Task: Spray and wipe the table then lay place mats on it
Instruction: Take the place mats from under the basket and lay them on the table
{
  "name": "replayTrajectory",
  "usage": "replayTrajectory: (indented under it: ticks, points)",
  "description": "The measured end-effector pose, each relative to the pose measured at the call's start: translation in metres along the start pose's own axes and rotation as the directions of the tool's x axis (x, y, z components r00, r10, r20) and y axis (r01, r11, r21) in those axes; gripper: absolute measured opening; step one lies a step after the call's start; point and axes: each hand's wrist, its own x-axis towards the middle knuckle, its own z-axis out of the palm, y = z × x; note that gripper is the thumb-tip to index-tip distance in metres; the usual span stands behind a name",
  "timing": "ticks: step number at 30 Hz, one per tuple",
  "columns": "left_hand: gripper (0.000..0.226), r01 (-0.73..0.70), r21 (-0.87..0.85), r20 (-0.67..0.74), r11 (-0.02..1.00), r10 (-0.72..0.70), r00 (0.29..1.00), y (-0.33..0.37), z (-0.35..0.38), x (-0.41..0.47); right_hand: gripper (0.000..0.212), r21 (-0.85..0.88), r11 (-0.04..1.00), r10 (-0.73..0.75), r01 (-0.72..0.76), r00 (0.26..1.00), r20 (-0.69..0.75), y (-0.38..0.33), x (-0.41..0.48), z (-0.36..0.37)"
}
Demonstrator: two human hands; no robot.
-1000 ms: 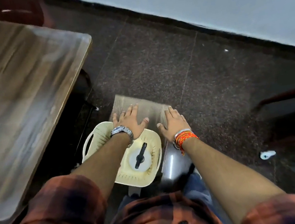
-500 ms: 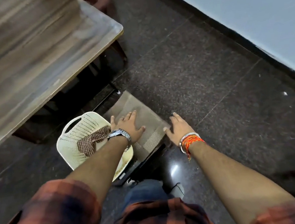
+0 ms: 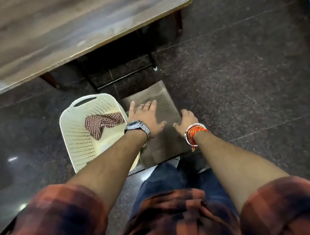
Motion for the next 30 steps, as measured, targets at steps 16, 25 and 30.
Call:
replayTrajectory:
  ticks: [16,25,30]
  points:
    - [0.109,0.503,-0.494,-0.011,0.709,-0.584,0.812,0.052,-0.049,0.026,0.032,0.243,0.878,-0.471,0.413,0.835,0.284,-0.050,0.037,-0.127]
    - [0.101,0.431,-0.724,-0.336,0.539,-0.821,0.462,0.075,-0.203,0.085,0.038,0.544,0.655,-0.707,0.524,0.680,0.195,-0.094,0.083,-0.323]
    - [0.102,0.528,-0.800,-0.051,0.285,-0.909,0.414,0.048,-0.233,0.124,0.037,0.702,0.548,-0.691,0.455,0.719,0.074,-0.131,0.128,-0.369]
